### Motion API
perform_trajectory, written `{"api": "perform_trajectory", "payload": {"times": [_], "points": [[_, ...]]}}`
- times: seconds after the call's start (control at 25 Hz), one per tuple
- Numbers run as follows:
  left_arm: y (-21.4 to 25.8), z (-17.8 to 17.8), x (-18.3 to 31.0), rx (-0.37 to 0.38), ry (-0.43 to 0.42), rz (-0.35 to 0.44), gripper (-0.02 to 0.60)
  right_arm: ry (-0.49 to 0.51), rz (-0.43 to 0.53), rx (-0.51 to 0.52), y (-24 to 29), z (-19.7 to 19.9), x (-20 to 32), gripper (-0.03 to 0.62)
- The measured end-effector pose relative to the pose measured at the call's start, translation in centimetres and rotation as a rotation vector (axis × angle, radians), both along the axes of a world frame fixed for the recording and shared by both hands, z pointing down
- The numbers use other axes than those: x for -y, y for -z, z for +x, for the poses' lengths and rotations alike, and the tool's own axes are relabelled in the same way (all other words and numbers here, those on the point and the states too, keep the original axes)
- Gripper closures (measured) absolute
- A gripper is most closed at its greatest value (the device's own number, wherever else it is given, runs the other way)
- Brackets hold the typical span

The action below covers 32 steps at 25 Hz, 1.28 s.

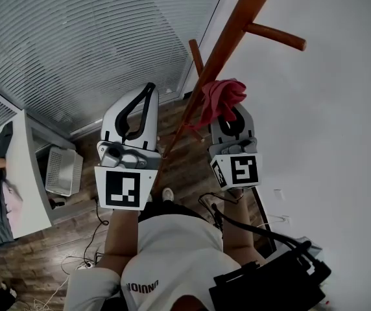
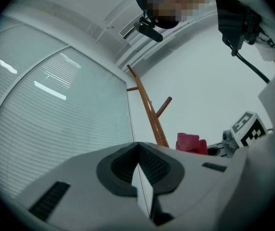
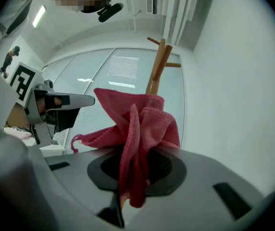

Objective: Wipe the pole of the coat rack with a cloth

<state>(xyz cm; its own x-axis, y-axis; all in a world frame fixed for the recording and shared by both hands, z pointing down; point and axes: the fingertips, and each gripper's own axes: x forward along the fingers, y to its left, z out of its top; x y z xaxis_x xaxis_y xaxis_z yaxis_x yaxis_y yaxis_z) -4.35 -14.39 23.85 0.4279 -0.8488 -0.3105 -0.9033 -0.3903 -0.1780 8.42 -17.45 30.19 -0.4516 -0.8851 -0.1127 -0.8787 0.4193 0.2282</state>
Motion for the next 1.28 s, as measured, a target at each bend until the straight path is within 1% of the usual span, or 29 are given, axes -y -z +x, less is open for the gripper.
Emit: {"api": "perform_trajectory", "payload": {"times": [0.4, 0.72, 1.28], "points": [[-0.6, -0.4, 0.1, -0.029, -0.007, -0.018, 0.581, -0.012, -0.045, -0.014, -2.1, -0.1, -0.3, 0.508], [-1.3, -0.3, 0.2, -0.025, -0.014, -0.043, 0.582, -0.030, -0.093, -0.026, -4.0, -0.1, -0.3, 0.508], [-1.7, -0.5, 0.3, -0.025, -0.015, -0.055, 0.581, -0.045, -0.182, -0.056, -7.8, -0.1, -0.3, 0.508]]}}
